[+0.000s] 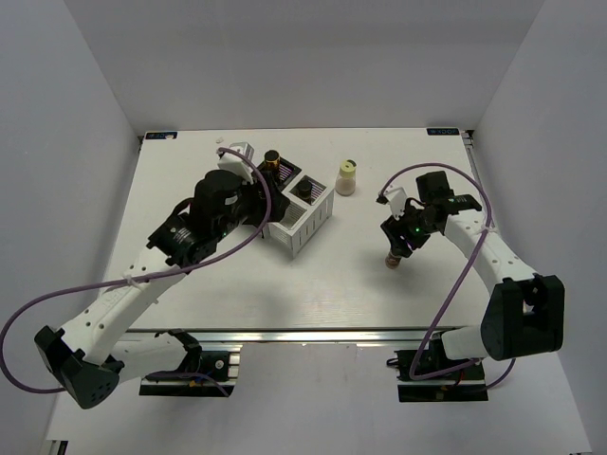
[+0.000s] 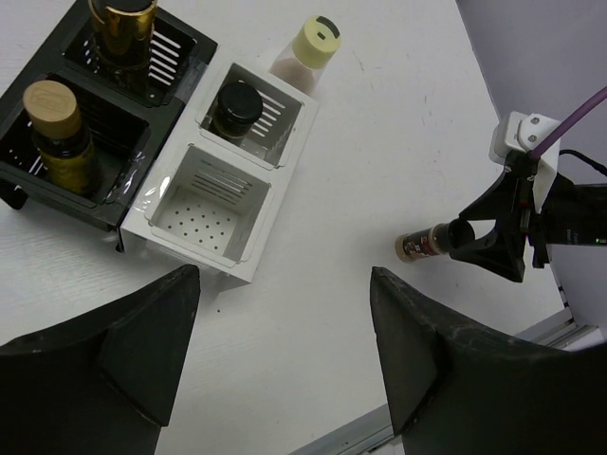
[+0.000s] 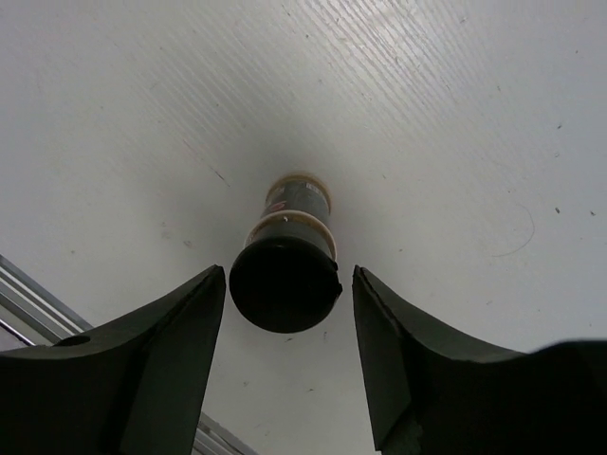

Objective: Organize the condiment bottles

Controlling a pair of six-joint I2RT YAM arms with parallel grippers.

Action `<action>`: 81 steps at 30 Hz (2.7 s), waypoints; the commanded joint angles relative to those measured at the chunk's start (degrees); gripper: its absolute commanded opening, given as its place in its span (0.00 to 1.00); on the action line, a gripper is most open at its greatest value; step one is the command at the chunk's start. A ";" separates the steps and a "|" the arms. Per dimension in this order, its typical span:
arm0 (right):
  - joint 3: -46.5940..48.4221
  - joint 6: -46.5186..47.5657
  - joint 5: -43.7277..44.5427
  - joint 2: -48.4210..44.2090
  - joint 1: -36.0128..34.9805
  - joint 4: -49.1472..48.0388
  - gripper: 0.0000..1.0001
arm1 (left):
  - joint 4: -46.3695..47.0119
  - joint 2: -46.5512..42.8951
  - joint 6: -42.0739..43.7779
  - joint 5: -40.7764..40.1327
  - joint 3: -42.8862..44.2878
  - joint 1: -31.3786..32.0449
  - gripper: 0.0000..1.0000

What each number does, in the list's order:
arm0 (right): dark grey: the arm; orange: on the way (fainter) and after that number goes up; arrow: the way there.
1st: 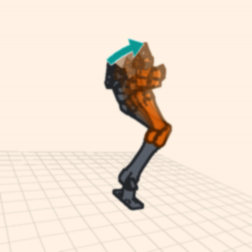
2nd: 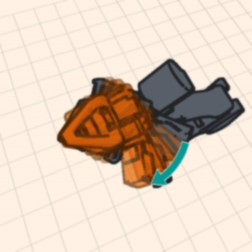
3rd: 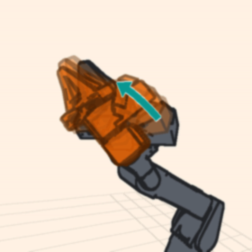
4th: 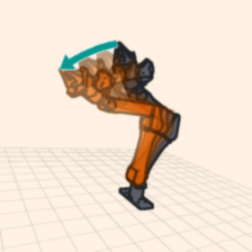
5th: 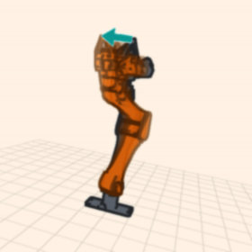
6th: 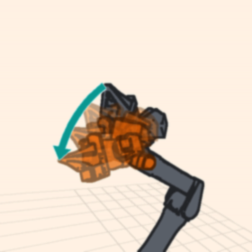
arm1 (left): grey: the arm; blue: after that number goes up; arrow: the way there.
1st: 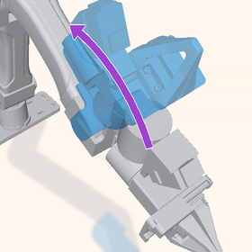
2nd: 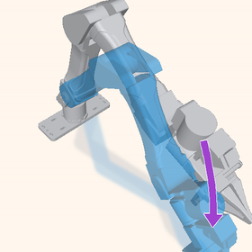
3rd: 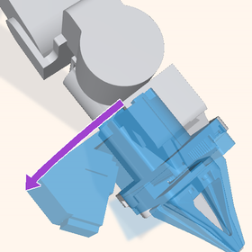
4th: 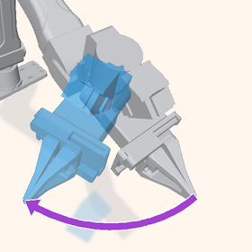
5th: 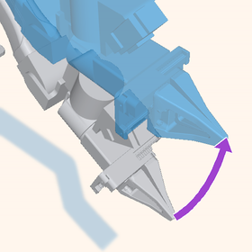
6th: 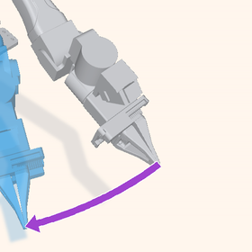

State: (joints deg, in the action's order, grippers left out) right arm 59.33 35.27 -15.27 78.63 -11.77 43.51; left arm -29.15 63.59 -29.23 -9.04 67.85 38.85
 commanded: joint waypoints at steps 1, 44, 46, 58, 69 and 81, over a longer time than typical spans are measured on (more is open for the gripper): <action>-0.27 -0.37 -0.38 0.47 -0.88 -2.46 0.61 | -1.70 -2.59 -0.82 -2.56 -0.88 0.35 0.82; 28.88 0.43 -16.27 10.21 -4.66 9.57 0.00 | -4.69 -8.75 -3.64 -6.43 -3.61 0.35 0.83; 36.27 -1.33 -17.86 12.15 -5.71 10.37 0.00 | -4.78 -9.54 -4.16 -6.87 -4.04 0.26 0.83; 56.68 -7.84 -20.33 26.30 -14.85 7.91 0.00 | -6.01 -11.91 -5.92 -8.19 -5.10 0.35 0.83; 59.24 -8.02 -19.63 31.94 -16.44 6.68 0.00 | -6.89 -13.14 -7.33 -8.98 -6.42 0.35 0.83; 58.44 -6.53 -17.34 35.01 -16.53 6.24 0.00 | -7.06 -13.23 -7.33 -9.07 -6.60 0.26 0.83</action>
State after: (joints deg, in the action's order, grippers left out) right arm 115.94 27.90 -32.99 112.53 -28.16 50.83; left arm -35.99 51.42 -36.29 -17.37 61.43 38.85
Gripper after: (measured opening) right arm 0.511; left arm 0.828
